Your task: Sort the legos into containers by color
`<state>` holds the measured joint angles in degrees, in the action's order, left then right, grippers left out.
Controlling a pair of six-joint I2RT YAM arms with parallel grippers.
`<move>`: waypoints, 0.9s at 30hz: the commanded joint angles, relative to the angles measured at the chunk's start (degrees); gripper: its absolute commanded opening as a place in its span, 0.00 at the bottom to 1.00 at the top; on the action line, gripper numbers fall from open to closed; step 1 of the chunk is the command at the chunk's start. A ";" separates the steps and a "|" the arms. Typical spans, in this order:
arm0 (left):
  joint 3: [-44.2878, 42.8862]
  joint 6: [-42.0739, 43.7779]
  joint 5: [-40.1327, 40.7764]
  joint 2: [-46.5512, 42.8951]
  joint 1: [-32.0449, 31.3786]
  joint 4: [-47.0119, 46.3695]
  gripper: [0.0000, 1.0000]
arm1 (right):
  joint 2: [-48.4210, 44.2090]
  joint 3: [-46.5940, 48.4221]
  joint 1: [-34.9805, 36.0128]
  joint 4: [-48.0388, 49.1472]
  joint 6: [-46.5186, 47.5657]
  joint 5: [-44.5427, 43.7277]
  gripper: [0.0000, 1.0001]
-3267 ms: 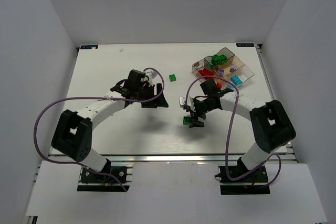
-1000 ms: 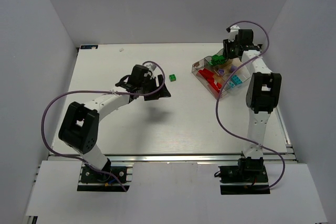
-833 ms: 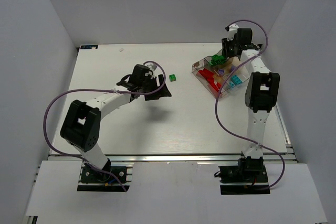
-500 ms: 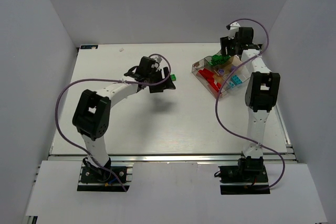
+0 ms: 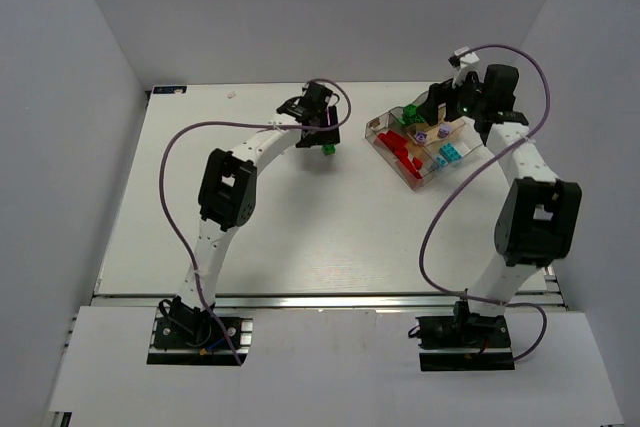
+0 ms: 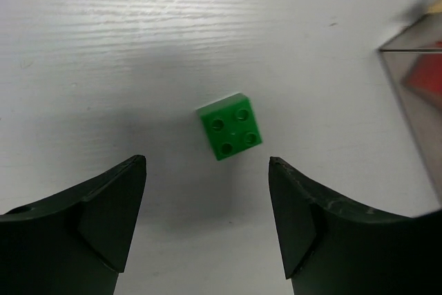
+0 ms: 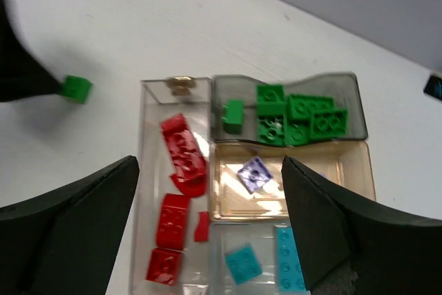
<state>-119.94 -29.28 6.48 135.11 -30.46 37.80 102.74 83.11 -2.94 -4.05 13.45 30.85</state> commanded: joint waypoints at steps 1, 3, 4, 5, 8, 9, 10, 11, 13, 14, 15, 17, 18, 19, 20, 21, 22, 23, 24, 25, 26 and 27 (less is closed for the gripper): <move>-3.19 1.85 8.45 1.12 -1.10 5.10 0.81 | -6.14 -4.96 0.30 6.95 -2.63 8.69 0.89; -3.81 2.29 9.42 2.26 -2.32 4.13 0.82 | -8.60 -8.04 0.39 7.48 -3.26 9.05 0.89; -4.07 2.47 9.95 2.61 -2.33 3.25 0.82 | -9.04 -8.92 0.39 7.74 -3.43 9.31 0.89; -4.77 2.73 10.91 2.96 -2.85 2.98 0.82 | -9.92 -10.24 0.39 7.83 -3.69 9.40 0.89; -6.09 3.43 12.41 4.72 -3.90 1.93 0.82 | -10.71 -11.56 0.39 7.83 -4.13 9.67 0.89; -6.79 3.52 12.59 5.25 -3.91 1.75 0.82 | -10.89 -12.00 0.30 7.66 -4.14 9.84 0.89; -7.06 3.70 13.11 6.12 -4.43 1.31 0.82 | -11.07 -12.27 0.30 7.48 -4.14 9.93 0.89; -7.41 3.96 13.29 6.48 -4.43 1.31 0.82 | -11.42 -12.62 0.30 7.48 -4.14 9.93 0.89; -7.68 3.88 13.38 7.18 -5.14 0.87 0.82 | -11.86 -13.41 0.30 7.48 -4.22 9.93 0.89; -7.76 3.70 14.17 7.36 -5.14 0.87 0.82 | -12.12 -13.59 0.39 7.57 -4.22 10.02 0.89; -7.77 3.53 14.70 7.54 -5.66 1.13 0.82 | -12.12 -13.85 0.30 7.57 -4.22 10.11 0.89; -7.59 3.09 15.93 8.15 -5.67 1.48 0.82 | -12.39 -14.03 0.30 7.66 -4.66 10.11 0.89; -7.59 3.09 17.41 8.33 -5.67 1.49 0.82 | -12.47 -14.03 0.22 7.66 -4.75 10.11 0.89; -7.59 3.17 17.86 8.76 -5.67 1.40 0.83 | -12.74 -14.03 0.13 7.66 -4.75 10.11 0.89; -7.68 3.43 18.13 9.29 -5.67 1.14 0.83 | -12.74 -14.03 0.21 7.66 -4.93 10.02 0.89; -8.03 3.44 18.30 9.73 -5.67 1.13 0.83 | -12.91 -14.12 0.22 7.66 -5.01 10.02 0.89; -9.07 3.26 18.48 10.26 -5.67 1.13 0.83 | -13.00 -14.29 0.30 7.66 -5.10 10.11 0.89; -9.52 3.17 18.65 10.78 -5.67 1.05 0.83 | -13.35 -14.47 0.22 7.66 -5.28 10.11 0.89; -9.87 3.09 18.92 11.66 -5.67 0.61 0.82 | -13.44 -14.64 0.22 7.66 -5.45 10.02 0.89; -10.22 2.91 19.01 12.10 -5.67 0.43 0.82 | -13.88 -14.91 0.22 7.66 -5.54 10.02 0.89; -10.57 2.48 19.18 12.46 -5.67 0.17 0.82 | -14.14 -15.08 0.22 7.66 -5.54 10.02 0.89; -10.66 2.21 19.18 12.98 -5.67 -0.79 0.81 | -14.23 -15.34 0.22 7.66 -5.63 9.84 0.89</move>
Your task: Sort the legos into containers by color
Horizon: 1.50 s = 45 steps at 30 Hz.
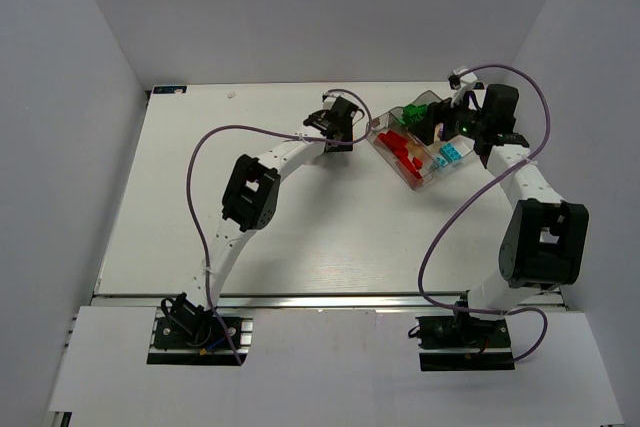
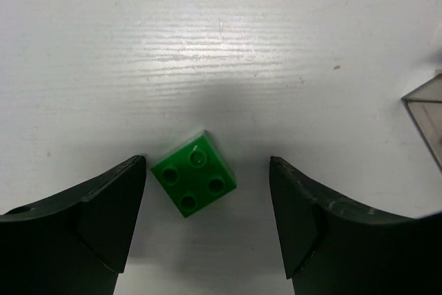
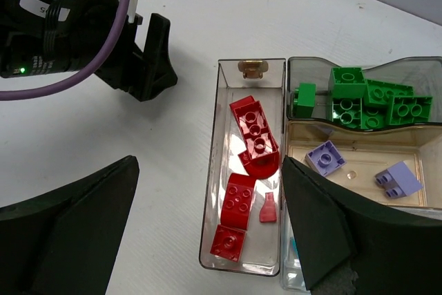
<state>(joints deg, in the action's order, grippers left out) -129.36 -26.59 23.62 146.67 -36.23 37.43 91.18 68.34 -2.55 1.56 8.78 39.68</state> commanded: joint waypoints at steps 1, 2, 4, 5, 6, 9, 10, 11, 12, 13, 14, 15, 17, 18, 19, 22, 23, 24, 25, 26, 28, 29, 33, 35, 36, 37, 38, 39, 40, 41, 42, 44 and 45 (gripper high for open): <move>-1.25 -0.57 1.70 1.60 0.10 -0.95 0.81 | -3.02 -0.75 -0.18 1.95 -0.95 0.93 0.89; -1.42 -0.74 1.70 1.86 0.10 -1.48 0.81 | -3.46 -1.27 -0.09 2.04 -0.95 0.84 0.89; -1.86 -1.01 1.78 2.74 0.10 -2.01 0.79 | -4.16 -1.80 -0.27 1.95 -1.13 0.49 0.89; -2.12 -1.36 1.70 2.83 0.10 -1.84 0.77 | -4.34 -2.06 -0.27 1.87 -1.13 0.48 0.89; -2.04 -1.53 1.70 2.92 0.10 -1.66 0.74 | -4.43 -2.24 -0.27 1.78 -1.13 0.14 0.89; -0.64 -1.54 2.05 2.31 0.10 -0.87 0.66 | -4.60 -2.59 -0.35 1.78 -1.04 -0.30 0.89; 0.15 -1.45 2.22 1.52 0.10 -0.95 0.63 | -4.52 -2.68 -0.35 1.78 -1.04 -0.31 0.89; 1.12 -1.45 2.14 0.99 0.10 -1.13 0.60 | -4.34 -2.68 -0.27 1.78 -1.04 -0.22 0.89; 3.39 -1.45 2.05 0.29 0.10 -1.83 0.56 | -4.25 -2.59 -0.44 1.86 -1.04 0.04 0.89; 4.89 -1.45 2.05 -1.55 0.10 -2.44 0.47 | -4.25 -2.59 -0.27 1.86 -0.95 0.22 0.89; 6.39 -1.36 1.79 -2.52 0.10 -3.93 0.44 | -4.08 -2.51 -0.27 1.78 -0.61 0.22 0.89; 9.10 -1.36 1.17 -4.62 0.63 -4.81 0.37 | -4.08 -2.51 -0.35 1.78 -0.43 0.48 0.89; 11.31 -1.62 0.04 -6.82 0.63 -6.92 0.33 | -3.81 -2.50 -0.27 1.08 0.62 0.66 0.89; 12.37 -1.71 -1.19 -7.88 0.63 -7.80 0.31 | -3.81 -2.51 -0.27 0.90 0.80 0.75 0.89; 13.94 -2.15 -2.42 -8.76 1.15 -8.33 0.29 | -3.73 -2.42 -0.18 0.64 1.24 0.84 0.89; 17.46 -2.33 -9.53 -13.42 1.69 -11.84 0.25 | -3.64 -2.50 -0.18 -0.42 2.12 1.36 0.89; 18.26 -2.15 -11.82 -15.78 1.69 -13.77 0.25 | -3.64 -2.51 -0.27 -0.68 2.30 1.71 0.89; 19.40 -1.98 -16.54 -17.02 1.69 -15.01 0.25 | -3.55 -2.42 -0.18 -1.29 2.39 2.59 0.89; 21.32 -1.89 -18.85 -18.25 2.21 -15.80 0.25 | -3.38 -2.24 -0.18 -1.47 2.47 3.38 0.89; 22.47 -1.89 -21.57 -19.48 2.21 -17.90 0.25 | -3.11 -1.98 -0.18 -1.47 2.65 4.34 0.89; 25.20 -3.46 -30.97 -23.43 2.91 -20.19 0.24 | -1.88 -0.41 -0.09 -6.38 3.53 9.08 0.89; 28.52 -4.08 -34.22 -24.75 2.92 -23.07 0.24 | -1.36 0.13 0.17 -8.05 3.53 11.10 0.89; 38.73 -11.54 -48.65 -33.37 4.76 -33.98 0.22 | 2.86 2.06 1.14 -15.35 -0.77 24.73 0.84; 43.13 -15.23 -52.60 -35.57 5.29 -40.75 0.22 | 3.22 1.19 2.45 -15.80 -1.39 26.50 0.82; 44.27 -18.99 -55.58 -36.88 5.29 -42.77 0.22 | 2.87 0.58 4.72 -14.50 -2.00 25.98 0.82; 45.24 -20.77 -56.91 -37.42 5.81 -46.71 0.22 | 2.17 -0.21 5.09 -12.83 -3.14 25.36 0.82; 47.34 -22.87 -57.62 -37.94 5.82 -48.49 0.22 | 0.95 -2.22 5.53 -10.64 -4.89 23.62 0.83; 48.14 -26.63 -57.80 -38.82 5.82 -49.64 0.22 | 0.50 -3.02 6.32 -8.35 -6.82 22.82 0.86; 48.93 -28.50 -57.72 -39.18 5.82 -52.26 0.22 | 0.32 -3.47 6.50 -5.11 -10.84 22.20 0.86; 49.81 -30.52 -57.98 -39.44 5.82 -53.85 0.21 | 0.58 -3.04 6.59 -4.73 -12.28 21.67 0.87; 51.73 -34.98 -58.24 -39.62 5.82 -55.87 0.21 | 1.02 -2.60 7.20 -4.29 -13.60 22.19 0.89; 53.33 -39.66 -59.82 -39.18 5.82 -62.72 0.21 | 2.07 -1.37 7.55 -4.11 -16.32 23.85 0.89; 54.73 -44.12 -60.09 -39.01 5.82 -64.92 0.20 | 2.16 -0.75 7.73 -3.85 -16.42 24.21 0.89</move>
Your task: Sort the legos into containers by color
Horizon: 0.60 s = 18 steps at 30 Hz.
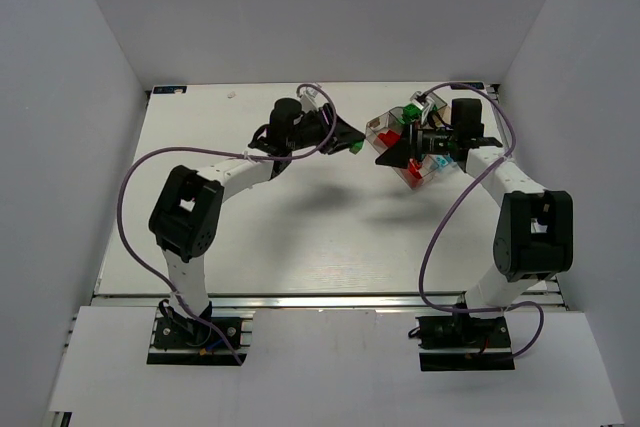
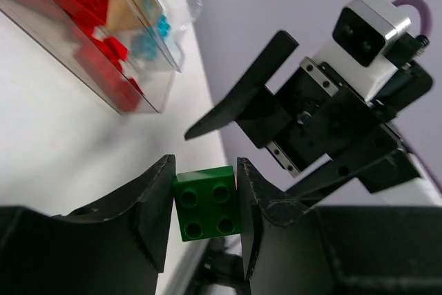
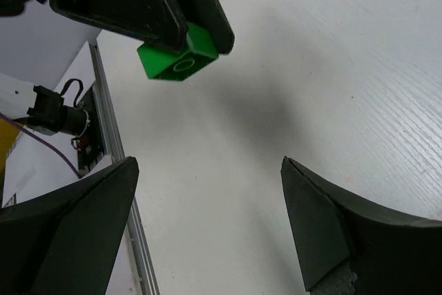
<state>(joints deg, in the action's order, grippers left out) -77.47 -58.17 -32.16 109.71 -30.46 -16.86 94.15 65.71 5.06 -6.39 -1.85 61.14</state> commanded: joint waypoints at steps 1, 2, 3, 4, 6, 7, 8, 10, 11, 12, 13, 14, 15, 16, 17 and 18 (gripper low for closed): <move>3.46 -14.15 -4.40 -1.70 0.57 -14.13 0.20 | -1.24 1.87 0.73 4.37 -5.28 2.58 0.89; 4.08 -15.99 -3.62 -1.69 0.57 -15.64 0.20 | -2.73 1.53 1.26 5.68 -3.10 1.53 0.89; 5.04 -18.88 -3.26 -1.69 0.57 -17.05 0.20 | -3.87 -0.04 1.44 8.04 -1.68 0.74 0.89; 5.31 -19.95 -2.91 -1.61 0.57 -19.06 0.20 | -5.19 -1.45 2.14 9.89 -0.19 -0.23 0.89; 5.31 -21.89 -2.64 -1.25 0.57 -20.40 0.20 | -8.62 -5.57 2.59 15.85 5.34 -2.87 0.89; 5.31 -22.51 -2.73 -1.08 0.57 -21.88 0.20 | -9.24 -6.55 3.20 16.93 7.45 -3.40 0.89; 5.40 -23.29 -2.73 -0.73 0.57 -22.94 0.20 | -9.77 -7.26 3.29 17.46 10.00 -2.70 0.89; 5.66 -26.11 -3.26 -0.20 0.57 -26.44 0.20 | -9.86 -8.58 3.29 18.17 16.33 -1.38 0.89; 5.84 -27.25 -3.52 0.15 0.57 -27.69 0.20 | -9.86 -8.84 3.64 18.43 18.00 0.36 0.89; 6.02 -29.26 -3.87 0.76 0.57 -29.87 0.20 | -10.04 -9.20 3.47 19.39 20.98 1.51 0.89; 6.19 -29.97 -4.05 0.94 0.57 -30.50 0.20 | -10.30 -9.72 3.73 20.71 21.44 2.22 0.89; 6.19 -30.33 -4.14 1.12 0.57 -30.86 0.20 | -10.74 -10.86 3.64 22.46 21.36 2.57 0.89; 6.19 -30.51 -4.57 1.38 0.57 -30.95 0.20 | -10.83 -11.13 3.99 23.87 20.92 2.58 0.89; 6.11 -30.42 -4.75 1.38 0.57 -30.86 0.20 | -10.57 -11.05 3.99 25.80 19.00 2.58 0.89; 6.37 -30.51 -4.93 1.38 0.57 -31.21 0.20 | -9.78 -10.09 4.17 26.43 18.03 2.58 0.89; 6.54 -30.60 -5.19 1.64 0.57 -31.56 0.20 | -9.16 -9.38 4.52 26.52 17.24 2.58 0.89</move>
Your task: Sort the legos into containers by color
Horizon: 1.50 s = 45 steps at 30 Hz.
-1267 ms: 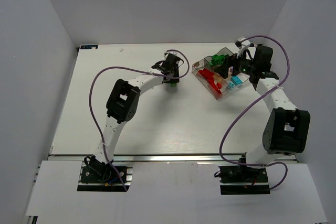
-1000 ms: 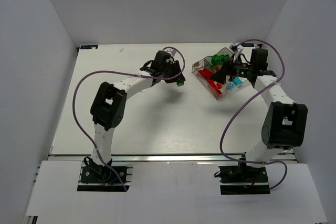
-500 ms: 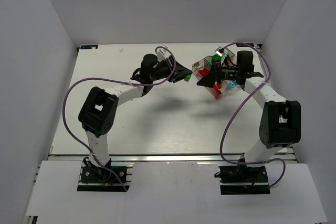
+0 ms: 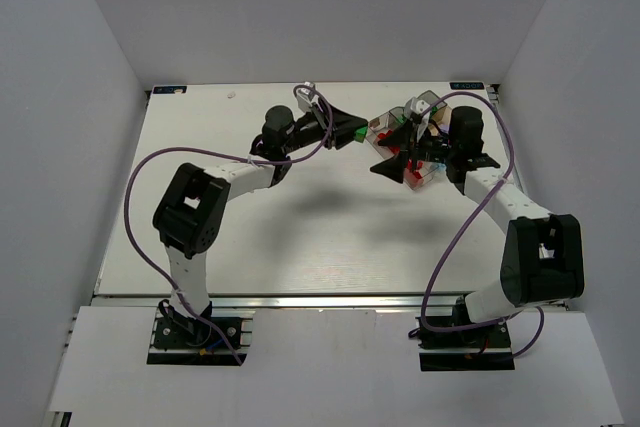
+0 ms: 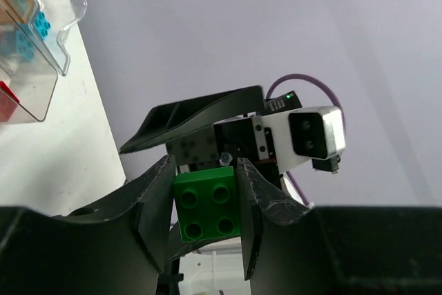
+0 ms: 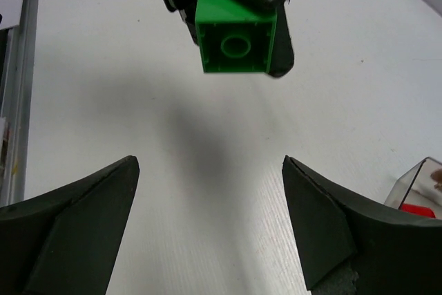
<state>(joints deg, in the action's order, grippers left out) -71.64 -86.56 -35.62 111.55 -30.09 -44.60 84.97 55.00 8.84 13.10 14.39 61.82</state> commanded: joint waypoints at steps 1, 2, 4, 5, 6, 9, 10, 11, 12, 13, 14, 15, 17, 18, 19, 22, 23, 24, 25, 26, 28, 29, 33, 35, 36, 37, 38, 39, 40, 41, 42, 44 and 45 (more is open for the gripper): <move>0.71 -2.29 -2.69 0.16 0.20 -4.18 0.20 | 0.54 1.94 0.74 7.46 -0.06 1.72 0.89; 0.97 -2.38 -2.97 0.34 0.20 -4.62 0.20 | 1.07 2.47 0.91 8.25 -0.76 1.46 0.89; 1.06 -2.82 -4.02 0.95 0.20 -5.49 0.20 | 1.08 2.22 1.44 11.75 -3.04 1.02 0.89; 1.15 -2.82 -4.37 0.95 0.20 -5.67 0.20 | 1.25 2.21 1.53 14.38 -5.23 1.11 0.89; 1.23 -2.82 -4.64 1.21 0.20 -5.85 0.20 | 1.34 2.65 1.88 15.10 -6.04 1.28 0.89; 1.41 -2.82 -5.08 1.57 0.20 -6.20 0.20 | 1.69 3.27 2.67 15.72 -7.18 1.02 0.89; 1.32 -2.82 -5.16 1.66 0.20 -6.38 0.20 | 1.78 3.27 3.11 15.90 -7.19 0.50 0.89; 1.24 -2.91 -5.17 1.92 0.20 -6.46 0.20 | 1.61 3.18 3.29 16.07 -7.19 0.14 0.89; 1.15 -2.91 -5.34 2.09 0.20 -6.47 0.20 | 1.78 3.18 3.37 16.42 -7.19 -0.21 0.89; 0.97 -2.91 -5.52 2.18 0.20 -6.64 0.20 | 1.78 3.18 3.72 16.51 -7.19 -0.82 0.89; 0.89 -3.00 -5.52 2.27 0.20 -6.55 0.20 | 1.78 3.27 3.90 16.69 -7.27 -1.17 0.89; 0.88 -2.91 -5.69 2.36 0.20 -6.55 0.20 | 1.78 3.44 4.16 16.69 -7.45 -1.44 0.89; 1.06 -2.91 -5.78 2.54 0.20 -6.73 0.20 | 2.22 3.97 4.60 16.61 -7.80 -1.79 0.89; 1.15 -3.00 -5.87 2.62 0.20 -6.82 0.20 | 2.22 4.15 4.87 16.69 -8.15 -2.05 0.89; 1.15 -3.00 -5.87 2.62 0.20 -6.90 0.20 | 2.22 4.23 5.04 16.87 -8.33 -2.49 0.89; 1.41 -3.00 -5.87 2.71 0.20 -6.99 0.20 | 2.13 4.15 5.57 17.57 -8.77 -4.07 0.88; 1.59 -3.00 -5.87 2.80 0.20 -6.99 0.20 | 1.96 4.23 5.92 17.57 -8.77 -4.25 0.87; 1.59 -3.00 -5.96 2.80 0.20 -6.99 0.20 | 1.95 4.24 6.10 17.66 -8.77 -4.52 0.84; 1.67 -3.00 -5.87 2.89 0.20 -7.08 0.20 | 1.78 4.15 6.36 17.66 -8.77 -4.87 0.83; 1.76 -3.00 -5.87 2.89 0.20 -7.17 0.20 | 1.61 3.89 6.54 17.75 -8.68 -5.04 0.81; 1.68 -3.17 -5.69 3.06 0.20 -7.52 0.20 | 1.52 3.71 6.71 17.75 -8.16 -5.13 0.74; 1.59 -3.43 -5.61 3.06 0.20 -7.69 0.20 | 1.52 3.45 6.72 17.57 -7.98 -5.31 0.70; 1.24 -4.40 -5.34 3.59 0.20 -9.19 0.20 | 1.43 3.09 6.98 16.96 -7.10 -5.66 0.52; 1.24 -5.19 -5.08 3.77 0.20 -9.98 0.20 | 1.25 2.83 6.98 16.96 -6.92 -6.01 0.49; 1.15 -5.45 -5.16 3.85 0.20 -10.50 0.20 | 1.25 2.74 7.15 17.04 -6.84 -6.19 0.48; 1.23 -5.63 -4.99 3.85 0.20 -10.86 0.20 | 1.16 2.65 7.07 17.04 -6.75 -6.54 0.47; 1.24 -6.07 -4.90 3.94 0.20 -11.12 0.20 | 1.08 2.57 7.07 17.13 -6.66 -6.80 0.44; 1.32 -6.16 -4.81 4.03 0.20 -11.56 0.20 | 0.99 2.48 7.15 17.57 -6.66 -7.06 0.41; 1.58 -6.33 -4.73 4.03 0.20 -11.82 0.21 | 0.81 2.22 7.07 17.83 -6.57 -7.50 0.38; 1.59 -6.77 -4.73 4.03 0.20 -12.09 0.21 | 0.81 2.21 7.15 18.10 -6.57 -7.51 0.33; 1.76 -6.95 -4.55 4.03 0.20 -12.61 0.21 | 0.81 2.30 6.98 18.27 -6.57 -7.51 0.25; 2.03 -7.56 -4.38 4.03 0.20 -13.14 0.23 | 0.81 2.30 7.07 18.54 -6.57 -7.51 0.19; 2.03 -7.83 -4.46 4.03 0.20 -13.49 0.33 | 0.90 2.30 6.98 18.62 -6.57 -7.59 0.17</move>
<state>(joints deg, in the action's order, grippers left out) -69.95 -92.51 -40.66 116.07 -30.04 -54.96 86.98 56.55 15.46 28.69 6.50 54.37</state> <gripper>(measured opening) 0.479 0.432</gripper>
